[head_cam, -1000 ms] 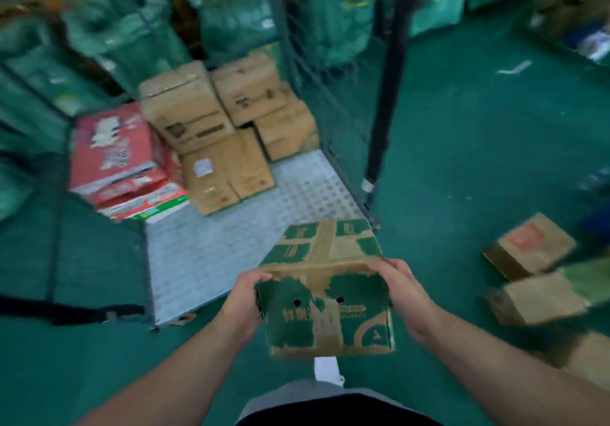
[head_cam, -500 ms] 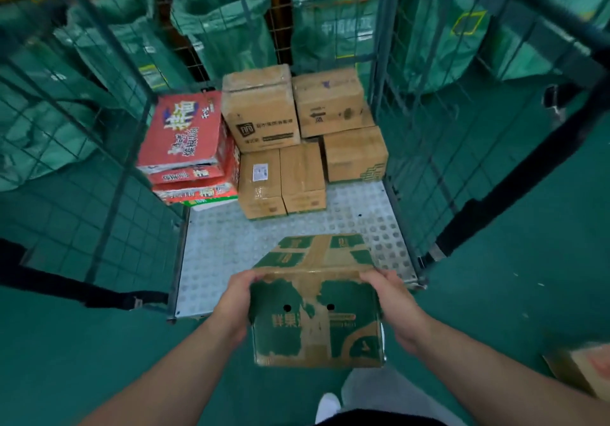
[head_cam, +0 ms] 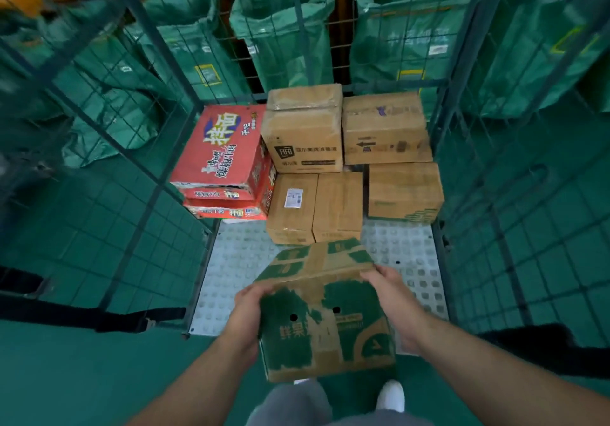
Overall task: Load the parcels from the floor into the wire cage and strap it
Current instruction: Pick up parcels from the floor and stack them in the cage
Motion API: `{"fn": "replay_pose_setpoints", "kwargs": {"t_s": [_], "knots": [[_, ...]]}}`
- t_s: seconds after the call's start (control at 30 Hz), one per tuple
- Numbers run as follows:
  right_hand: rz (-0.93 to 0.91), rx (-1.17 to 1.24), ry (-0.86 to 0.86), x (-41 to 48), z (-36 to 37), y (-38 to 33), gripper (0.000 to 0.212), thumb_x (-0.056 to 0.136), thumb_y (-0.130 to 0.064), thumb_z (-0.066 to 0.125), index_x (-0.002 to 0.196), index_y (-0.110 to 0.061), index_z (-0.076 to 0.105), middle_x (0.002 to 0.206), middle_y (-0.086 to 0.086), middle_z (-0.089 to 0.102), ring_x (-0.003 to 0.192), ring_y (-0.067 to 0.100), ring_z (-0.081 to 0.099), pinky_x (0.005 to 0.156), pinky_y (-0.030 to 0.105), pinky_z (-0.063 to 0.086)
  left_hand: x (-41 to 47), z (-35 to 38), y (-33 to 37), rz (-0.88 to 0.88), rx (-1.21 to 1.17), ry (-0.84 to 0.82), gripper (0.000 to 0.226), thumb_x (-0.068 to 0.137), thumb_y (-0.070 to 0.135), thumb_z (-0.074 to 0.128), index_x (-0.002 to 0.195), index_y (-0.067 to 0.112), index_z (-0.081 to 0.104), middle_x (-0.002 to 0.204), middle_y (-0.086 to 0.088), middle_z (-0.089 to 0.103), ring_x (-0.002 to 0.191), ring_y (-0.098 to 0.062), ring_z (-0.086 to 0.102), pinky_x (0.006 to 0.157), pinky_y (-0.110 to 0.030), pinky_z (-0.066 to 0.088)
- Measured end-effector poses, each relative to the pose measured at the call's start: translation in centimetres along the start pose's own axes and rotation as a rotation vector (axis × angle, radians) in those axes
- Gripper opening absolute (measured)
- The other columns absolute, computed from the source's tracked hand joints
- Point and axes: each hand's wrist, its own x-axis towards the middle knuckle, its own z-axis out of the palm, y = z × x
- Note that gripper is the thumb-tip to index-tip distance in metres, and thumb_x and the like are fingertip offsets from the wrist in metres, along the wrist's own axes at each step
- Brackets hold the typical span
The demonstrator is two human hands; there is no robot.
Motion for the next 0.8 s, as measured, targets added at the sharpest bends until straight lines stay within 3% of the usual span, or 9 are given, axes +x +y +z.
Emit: {"fn": "replay_pose_setpoints", "kwargs": {"t_s": [0.07, 0.13, 0.23, 0.3, 0.43, 0.53, 0.63, 0.7, 0.8], "knots": [[-0.011, -0.053, -0.029, 1.7, 1.5, -1.8, 0.06, 0.079, -0.064, 0.062, 0.133, -0.039, 0.055, 0.119, -0.008, 0.072, 0.111, 0.018, 0.068, 0.105, 0.048, 0.049, 2.2, -0.2, 1.6, -0.028, -0.045, 0.007, 0.055, 0.079, 0.036, 0.069, 0.127, 0.008, 0.063, 0.112, -0.018, 0.073, 0.091, -0.029, 0.071, 0.053, -0.03, 0.057], [-0.032, -0.073, -0.041, 3.2, 3.6, -3.7, 0.046, 0.094, -0.052, 0.06, 0.136, -0.037, 0.052, 0.122, -0.01, 0.067, 0.113, 0.015, 0.063, 0.104, 0.04, 0.047, 5.2, -0.6, 3.4, -0.09, -0.057, 0.016, 0.064, 0.074, 0.038, 0.069, 0.13, 0.01, 0.061, 0.11, -0.022, 0.073, 0.091, -0.037, 0.072, 0.057, -0.037, 0.059], [-0.046, -0.059, -0.004, 5.5, 5.8, -6.5, 0.03, 0.102, -0.041, 0.054, 0.132, -0.036, 0.052, 0.109, -0.017, 0.062, 0.098, 0.003, 0.058, 0.074, 0.022, 0.043, 9.4, -0.8, 6.2, -0.105, -0.044, -0.015, 0.062, 0.077, 0.04, 0.068, 0.13, 0.011, 0.058, 0.109, -0.025, 0.072, 0.088, -0.04, 0.072, 0.059, -0.042, 0.059], [-0.043, -0.037, 0.055, 6.9, 7.2, -8.7, 0.03, 0.102, -0.042, 0.053, 0.131, -0.034, 0.054, 0.108, -0.013, 0.066, 0.097, 0.007, 0.062, 0.075, 0.026, 0.046, 11.7, -0.5, 9.1, -0.1, -0.038, -0.083, 0.061, 0.078, 0.04, 0.069, 0.13, 0.011, 0.057, 0.108, -0.024, 0.073, 0.087, -0.039, 0.072, 0.06, -0.043, 0.059], [-0.062, 0.018, 0.233, 9.7, 10.0, -13.6, 0.052, 0.081, -0.064, 0.058, 0.129, -0.045, 0.057, 0.118, -0.008, 0.069, 0.109, 0.02, 0.065, 0.101, 0.047, 0.051, 16.9, 0.4, 15.5, -0.054, -0.028, -0.154, 0.071, 0.066, 0.041, 0.076, 0.129, 0.016, 0.055, 0.112, -0.019, 0.073, 0.097, -0.037, 0.072, 0.069, -0.048, 0.062], [-0.142, 0.154, 0.444, 10.6, 12.3, -16.8, 0.068, 0.066, -0.074, 0.058, 0.129, -0.047, 0.056, 0.123, -0.009, 0.068, 0.111, 0.021, 0.066, 0.098, 0.05, 0.053, 19.7, 1.6, 20.5, 0.05, 0.019, -0.232, 0.072, 0.06, 0.048, 0.074, 0.125, 0.021, 0.059, 0.118, -0.012, 0.07, 0.108, -0.032, 0.067, 0.088, -0.056, 0.058], [-0.216, 0.283, 0.566, 11.3, 15.3, -17.2, 0.061, 0.081, -0.064, 0.062, 0.137, -0.046, 0.047, 0.127, -0.007, 0.065, 0.107, 0.025, 0.07, 0.084, 0.053, 0.061, 22.5, 2.7, 24.8, 0.166, 0.067, -0.257, 0.036, 0.083, 0.037, 0.07, 0.118, 0.029, 0.063, 0.122, -0.001, 0.065, 0.114, -0.023, 0.058, 0.096, -0.045, 0.046], [-0.207, 0.32, 0.475, 12.6, 17.3, -16.4, 0.052, 0.09, -0.042, 0.066, 0.139, -0.04, 0.049, 0.128, -0.006, 0.067, 0.107, 0.024, 0.072, 0.084, 0.043, 0.063, 25.5, 3.5, 26.2, 0.212, 0.083, -0.27, 0.046, 0.095, 0.022, 0.063, 0.139, 0.03, 0.054, 0.131, 0.002, 0.061, 0.115, -0.017, 0.057, 0.079, -0.03, 0.045], [-0.075, 0.157, 0.115, 15.4, 20.3, -14.6, 0.036, 0.092, -0.008, 0.071, 0.126, -0.018, 0.063, 0.108, -0.011, 0.069, 0.088, -0.003, 0.066, 0.069, 0.003, 0.048, 28.8, 4.3, 26.3, 0.174, 0.122, -0.267, 0.057, 0.101, 0.019, 0.059, 0.153, 0.019, 0.036, 0.133, 0.001, 0.058, 0.098, -0.002, 0.062, 0.072, -0.016, 0.051]]}}
